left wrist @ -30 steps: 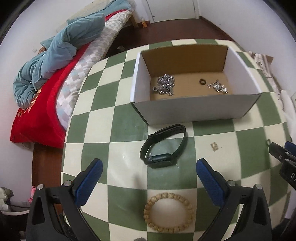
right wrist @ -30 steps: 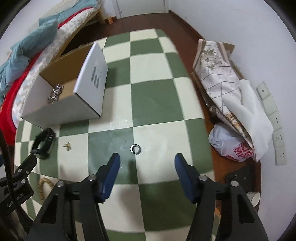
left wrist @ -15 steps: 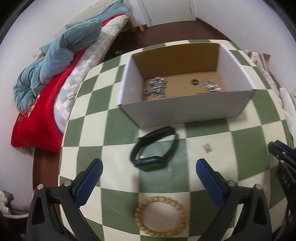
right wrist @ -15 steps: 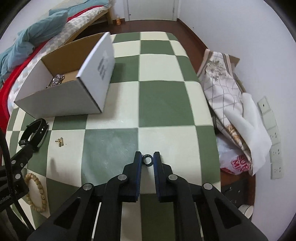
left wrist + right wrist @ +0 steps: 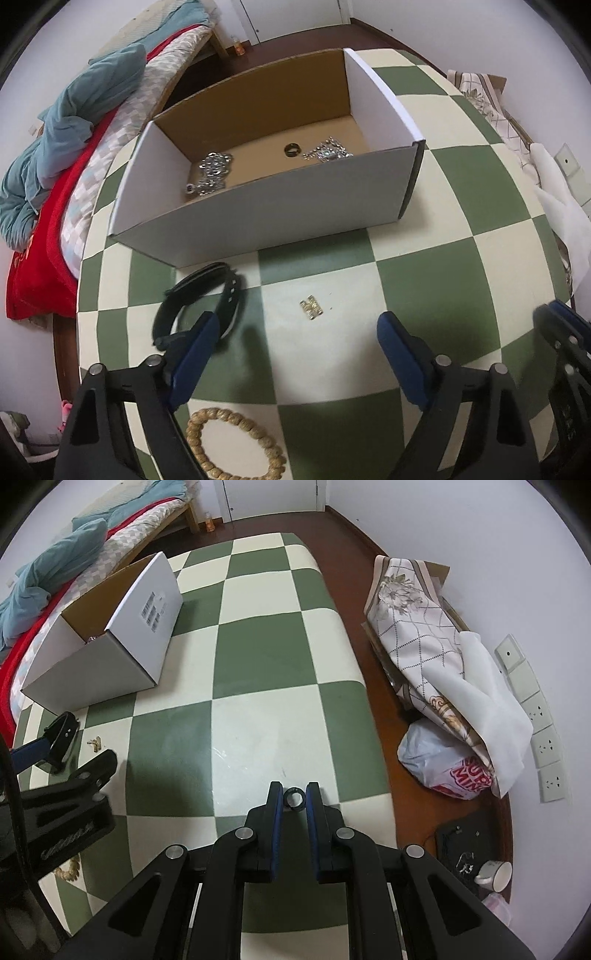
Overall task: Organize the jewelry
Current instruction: 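Grasp the small gold clasp with the left tool, then carry the black ring with the right tool while the left tool carries the clasp toward the box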
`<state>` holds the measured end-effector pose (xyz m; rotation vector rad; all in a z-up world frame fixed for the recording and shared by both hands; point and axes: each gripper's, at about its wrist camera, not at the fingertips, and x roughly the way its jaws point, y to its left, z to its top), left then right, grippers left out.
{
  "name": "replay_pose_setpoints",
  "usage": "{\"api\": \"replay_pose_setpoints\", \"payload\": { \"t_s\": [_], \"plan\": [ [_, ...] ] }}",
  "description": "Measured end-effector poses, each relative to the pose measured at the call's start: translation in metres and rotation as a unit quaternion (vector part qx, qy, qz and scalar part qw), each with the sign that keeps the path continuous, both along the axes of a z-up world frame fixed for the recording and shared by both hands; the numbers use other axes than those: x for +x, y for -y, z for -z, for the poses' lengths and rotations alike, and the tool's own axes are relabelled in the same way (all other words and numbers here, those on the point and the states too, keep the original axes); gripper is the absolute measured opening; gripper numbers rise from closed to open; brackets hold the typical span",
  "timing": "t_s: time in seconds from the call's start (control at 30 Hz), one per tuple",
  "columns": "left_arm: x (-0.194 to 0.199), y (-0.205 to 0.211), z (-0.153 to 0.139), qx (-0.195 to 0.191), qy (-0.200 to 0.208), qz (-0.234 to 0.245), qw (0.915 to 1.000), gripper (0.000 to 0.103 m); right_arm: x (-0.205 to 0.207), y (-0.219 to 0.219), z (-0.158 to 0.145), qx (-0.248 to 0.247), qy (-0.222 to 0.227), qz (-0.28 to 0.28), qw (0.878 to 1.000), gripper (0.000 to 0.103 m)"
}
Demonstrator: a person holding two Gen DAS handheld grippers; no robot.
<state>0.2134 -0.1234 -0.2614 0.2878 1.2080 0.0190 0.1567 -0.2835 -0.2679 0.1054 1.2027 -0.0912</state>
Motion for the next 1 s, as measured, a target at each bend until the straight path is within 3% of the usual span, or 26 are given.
{"api": "replay_pose_setpoints", "payload": {
  "t_s": [0.17, 0.27, 0.33, 0.4, 0.63, 1.0],
  "plan": [
    [0.006, 0.001, 0.001, -0.016, 0.005, 0.005, 0.9999, 0.068, -0.002, 0.005, 0.0, 0.002, 0.0, 0.006, 1.0, 0.013],
    [0.008, 0.003, 0.0, -0.031, 0.004, 0.014, 0.9994, 0.041, -0.002, 0.007, 0.001, 0.003, -0.001, 0.008, 1.0, 0.013],
    [0.008, 0.005, 0.001, -0.039, -0.002, 0.02, 0.999, 0.017, -0.002, 0.007, 0.001, 0.003, -0.002, 0.009, 1.0, 0.013],
    [0.009, 0.007, 0.001, -0.04, -0.005, 0.026, 0.9989, 0.006, -0.002, 0.006, 0.001, 0.0, -0.002, 0.008, 1.0, 0.013],
    [0.002, 0.003, -0.002, -0.055, -0.002, 0.029, 0.9981, 0.003, -0.002, 0.006, 0.0, 0.007, -0.002, 0.013, 1.0, 0.013],
    [-0.014, -0.016, -0.034, -0.081, 0.024, 0.02, 0.9962, 0.003, -0.004, -0.002, -0.025, 0.024, 0.023, 0.008, 0.999, 0.013]
  ]
}}
